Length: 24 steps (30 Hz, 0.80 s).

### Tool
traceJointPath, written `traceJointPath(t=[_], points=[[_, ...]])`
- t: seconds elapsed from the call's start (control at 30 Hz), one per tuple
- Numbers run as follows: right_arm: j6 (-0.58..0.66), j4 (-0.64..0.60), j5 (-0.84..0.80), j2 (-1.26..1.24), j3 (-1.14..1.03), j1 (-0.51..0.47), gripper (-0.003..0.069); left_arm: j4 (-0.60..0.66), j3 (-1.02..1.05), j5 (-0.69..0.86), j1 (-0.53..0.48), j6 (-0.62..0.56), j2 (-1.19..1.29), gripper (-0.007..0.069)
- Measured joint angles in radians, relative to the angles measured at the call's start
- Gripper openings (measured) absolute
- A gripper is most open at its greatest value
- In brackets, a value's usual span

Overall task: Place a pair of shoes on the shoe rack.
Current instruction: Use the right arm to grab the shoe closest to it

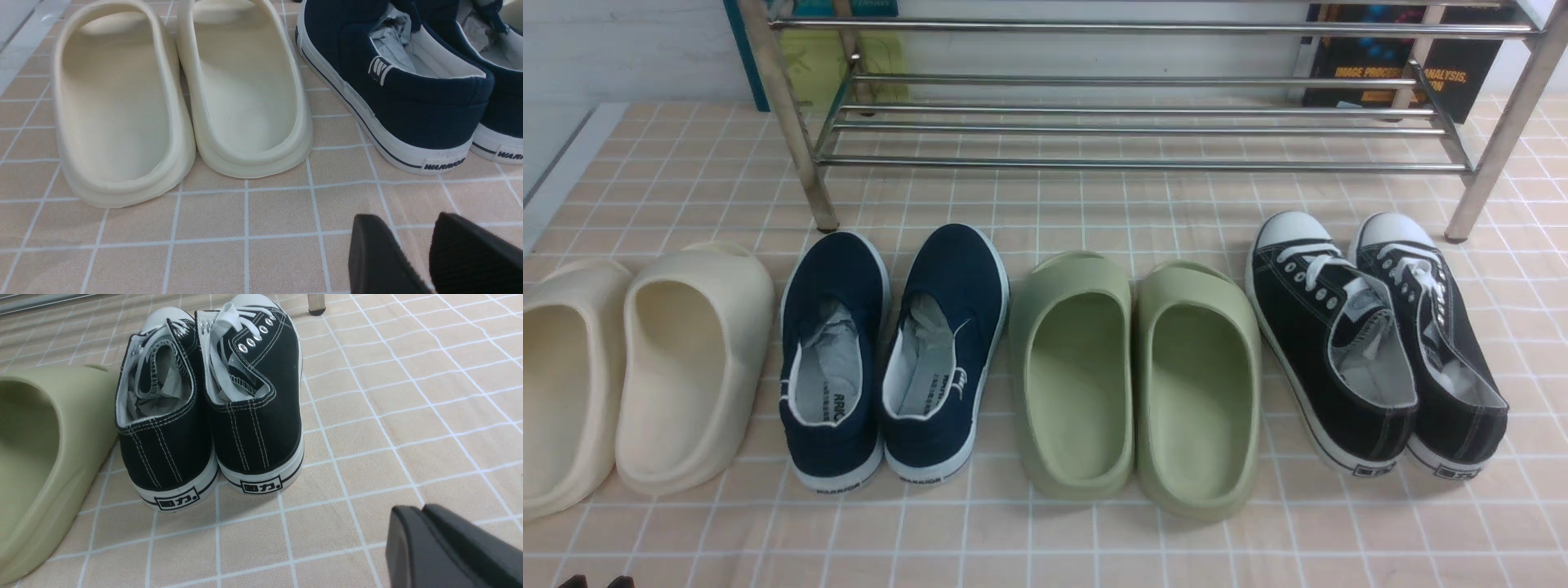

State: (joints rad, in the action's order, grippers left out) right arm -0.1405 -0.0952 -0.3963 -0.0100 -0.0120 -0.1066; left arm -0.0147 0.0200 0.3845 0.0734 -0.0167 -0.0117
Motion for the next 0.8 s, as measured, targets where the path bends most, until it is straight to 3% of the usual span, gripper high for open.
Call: traceJointPath(t=[0.8], points=[[0.0, 0.0, 0.0, 0.0, 0.0, 0.0, 0.0059, 0.0, 0.0, 0.0, 0.0, 0.0, 0.0, 0.0239]])
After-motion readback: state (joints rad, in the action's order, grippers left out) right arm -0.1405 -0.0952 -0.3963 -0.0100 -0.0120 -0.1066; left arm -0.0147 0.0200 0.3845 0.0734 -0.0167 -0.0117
